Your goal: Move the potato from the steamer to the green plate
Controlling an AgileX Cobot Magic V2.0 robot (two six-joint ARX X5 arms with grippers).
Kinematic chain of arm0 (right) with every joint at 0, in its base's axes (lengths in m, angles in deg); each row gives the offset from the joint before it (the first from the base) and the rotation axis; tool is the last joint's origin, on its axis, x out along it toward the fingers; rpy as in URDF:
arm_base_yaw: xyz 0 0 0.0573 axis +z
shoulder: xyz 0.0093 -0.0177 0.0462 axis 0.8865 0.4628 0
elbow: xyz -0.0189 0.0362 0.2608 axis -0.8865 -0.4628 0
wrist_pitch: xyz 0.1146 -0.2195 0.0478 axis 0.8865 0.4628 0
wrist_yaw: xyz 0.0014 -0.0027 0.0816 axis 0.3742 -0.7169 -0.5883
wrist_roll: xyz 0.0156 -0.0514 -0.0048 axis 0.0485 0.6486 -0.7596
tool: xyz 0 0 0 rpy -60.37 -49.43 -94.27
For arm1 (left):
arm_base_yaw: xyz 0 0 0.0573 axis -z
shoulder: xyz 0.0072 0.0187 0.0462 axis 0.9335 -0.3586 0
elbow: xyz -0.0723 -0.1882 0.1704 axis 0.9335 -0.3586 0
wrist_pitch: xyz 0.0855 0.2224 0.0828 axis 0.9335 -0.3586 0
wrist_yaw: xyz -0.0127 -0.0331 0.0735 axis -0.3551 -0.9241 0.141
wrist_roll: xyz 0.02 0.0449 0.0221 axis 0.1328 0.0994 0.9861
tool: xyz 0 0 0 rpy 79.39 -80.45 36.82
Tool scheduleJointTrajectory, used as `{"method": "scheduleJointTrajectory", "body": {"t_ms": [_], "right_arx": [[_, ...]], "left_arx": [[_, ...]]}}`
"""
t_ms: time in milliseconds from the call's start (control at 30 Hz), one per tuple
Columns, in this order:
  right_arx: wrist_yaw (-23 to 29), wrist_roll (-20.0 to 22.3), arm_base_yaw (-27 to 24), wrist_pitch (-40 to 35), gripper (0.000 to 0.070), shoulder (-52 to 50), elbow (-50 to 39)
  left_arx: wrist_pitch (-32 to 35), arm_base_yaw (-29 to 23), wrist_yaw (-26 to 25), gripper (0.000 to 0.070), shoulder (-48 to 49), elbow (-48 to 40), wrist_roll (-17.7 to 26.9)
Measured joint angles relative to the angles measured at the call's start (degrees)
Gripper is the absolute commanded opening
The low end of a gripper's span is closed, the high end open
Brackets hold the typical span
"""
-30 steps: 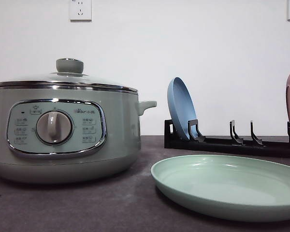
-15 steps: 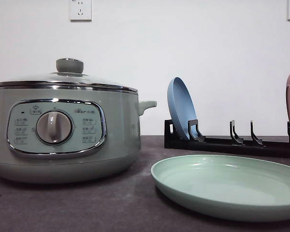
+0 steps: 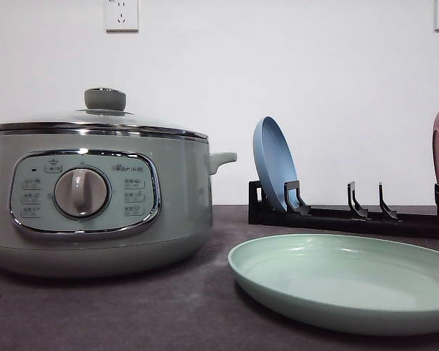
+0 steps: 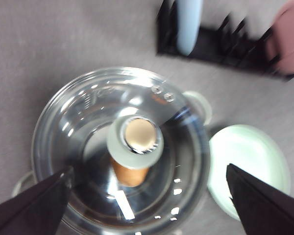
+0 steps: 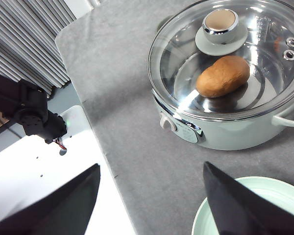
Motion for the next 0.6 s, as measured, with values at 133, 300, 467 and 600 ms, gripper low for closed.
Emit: {"method": "scheduleJointTrajectory", "body": {"t_ms": [133, 300, 467, 600], "right_arx": [[0.0, 0.1, 0.0, 0.4, 0.0416, 0.0, 0.0], [0.0, 0.1, 0.0, 0.5, 0.0416, 0.0, 0.0], [0.0, 0.2, 0.0, 0.7, 0.0416, 0.0, 0.0], [0.0, 0.2, 0.0, 0.7, 0.0416, 0.0, 0.0]], "left_arx": [[-2.4, 2.7, 2.9, 0.0634, -6.6, 4.4, 0.6], [-3.5, 5.8, 6.1, 0.0632, -12.7, 6.8, 1.1], [-4.5, 8.2, 9.3, 0.0632, -17.1, 7.1, 1.1], [-4.7, 9.5, 11.6, 0.0631, -19.6, 7.3, 1.2]]}}
